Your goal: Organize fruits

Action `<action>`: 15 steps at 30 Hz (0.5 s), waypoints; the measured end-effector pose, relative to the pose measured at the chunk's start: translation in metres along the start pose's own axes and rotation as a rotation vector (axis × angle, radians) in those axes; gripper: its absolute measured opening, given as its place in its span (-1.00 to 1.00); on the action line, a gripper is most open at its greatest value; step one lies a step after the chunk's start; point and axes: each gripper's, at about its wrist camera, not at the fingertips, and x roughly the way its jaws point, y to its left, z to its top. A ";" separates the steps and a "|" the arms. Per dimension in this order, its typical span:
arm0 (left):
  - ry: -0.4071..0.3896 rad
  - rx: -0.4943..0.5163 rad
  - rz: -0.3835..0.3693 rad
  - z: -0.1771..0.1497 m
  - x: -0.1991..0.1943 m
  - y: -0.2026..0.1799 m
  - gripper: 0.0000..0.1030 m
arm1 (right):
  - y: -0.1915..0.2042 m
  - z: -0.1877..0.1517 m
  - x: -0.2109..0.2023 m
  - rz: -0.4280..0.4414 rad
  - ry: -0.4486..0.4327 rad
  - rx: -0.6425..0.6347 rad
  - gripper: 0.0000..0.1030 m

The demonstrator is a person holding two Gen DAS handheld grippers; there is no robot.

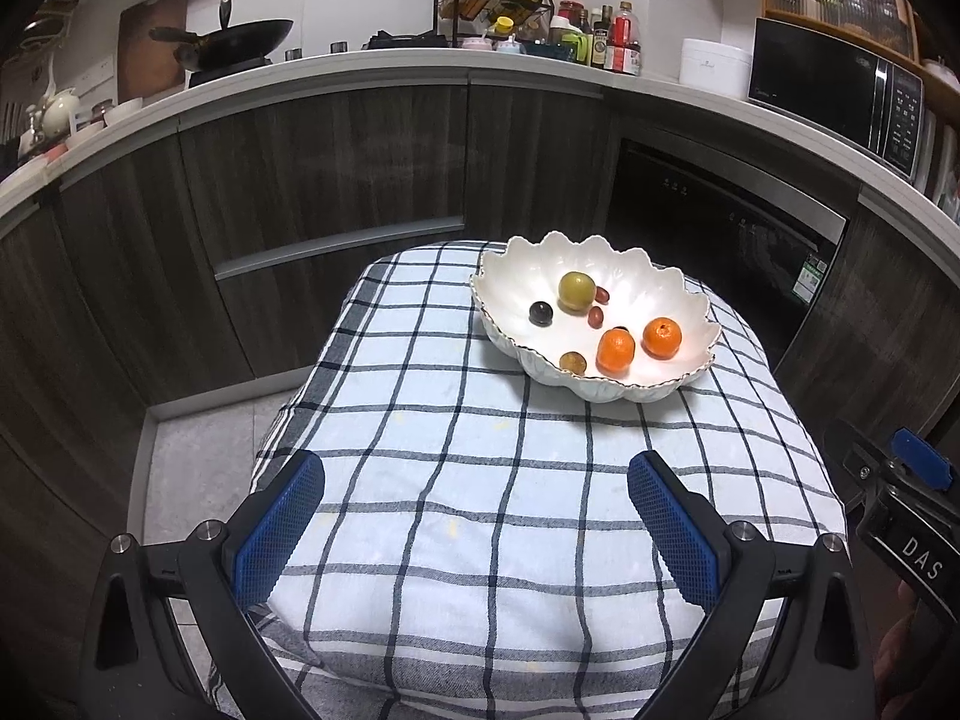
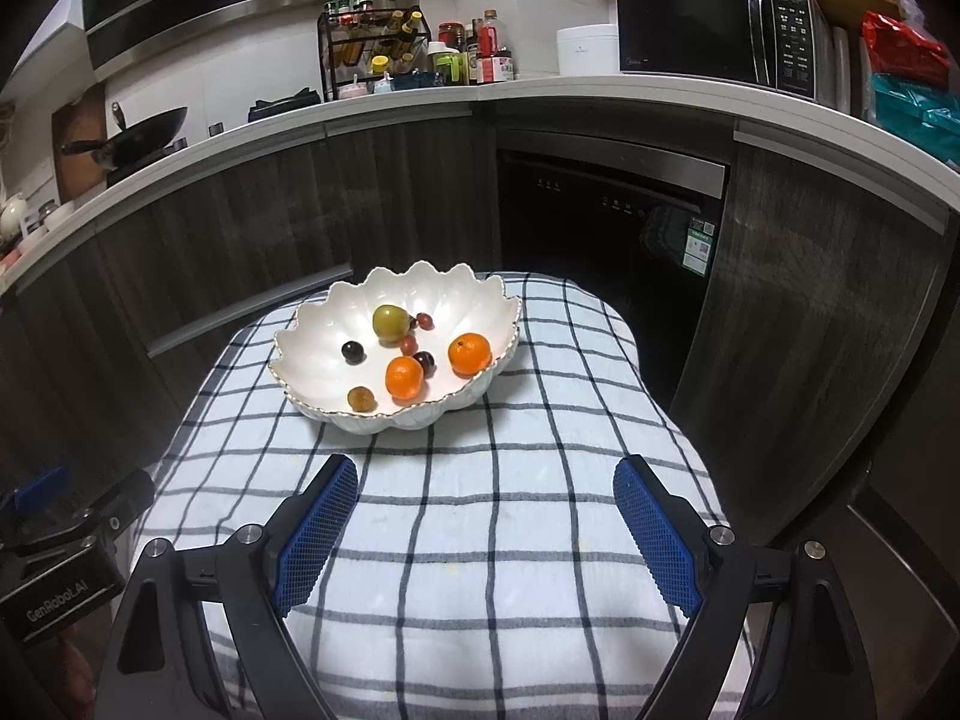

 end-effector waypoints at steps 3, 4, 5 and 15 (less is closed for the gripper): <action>-0.002 0.009 0.004 0.000 0.000 -0.002 1.00 | 0.000 0.000 0.000 0.004 -0.001 0.006 0.72; -0.003 0.010 0.003 0.000 0.000 -0.002 1.00 | -0.001 0.000 -0.001 0.003 -0.003 0.008 0.72; -0.003 0.010 0.002 0.000 0.000 -0.002 1.00 | -0.001 0.000 -0.001 0.001 -0.007 0.008 0.72; -0.001 0.009 0.000 0.001 -0.001 -0.002 1.00 | 0.002 0.001 -0.005 0.000 -0.027 -0.004 0.72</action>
